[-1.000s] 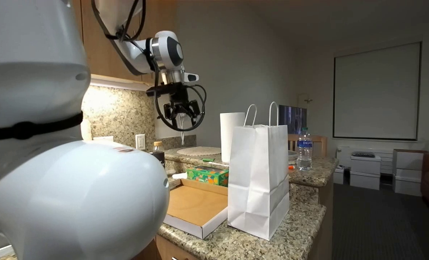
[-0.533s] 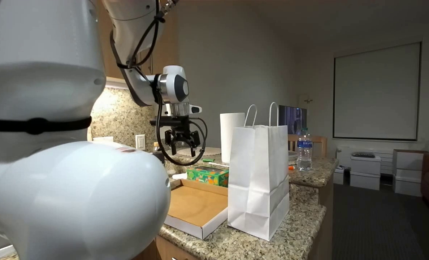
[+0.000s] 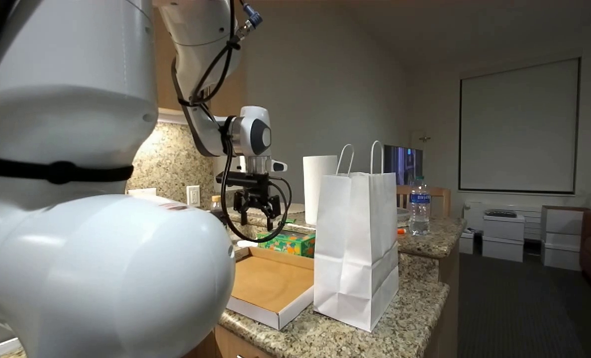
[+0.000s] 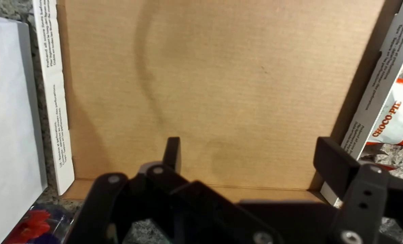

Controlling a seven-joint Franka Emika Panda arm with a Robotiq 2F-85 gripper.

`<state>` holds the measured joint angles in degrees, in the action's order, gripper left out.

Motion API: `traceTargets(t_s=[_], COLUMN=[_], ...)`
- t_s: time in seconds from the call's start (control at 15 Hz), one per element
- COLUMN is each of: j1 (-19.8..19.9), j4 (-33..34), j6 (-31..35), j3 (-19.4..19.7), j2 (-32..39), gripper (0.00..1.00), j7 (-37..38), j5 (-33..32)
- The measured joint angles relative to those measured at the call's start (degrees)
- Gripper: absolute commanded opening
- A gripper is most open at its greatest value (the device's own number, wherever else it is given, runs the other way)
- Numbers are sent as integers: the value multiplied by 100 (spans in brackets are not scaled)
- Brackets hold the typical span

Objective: Put the socks in the bag

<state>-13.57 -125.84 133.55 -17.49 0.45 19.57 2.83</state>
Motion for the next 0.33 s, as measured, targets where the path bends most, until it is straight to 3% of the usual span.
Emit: traceTargets(t_s=[0.33], j1=[-6], j4=[60], j6=[-2], j3=[20], j2=[80], gripper=[100], j7=[0], j5=[5])
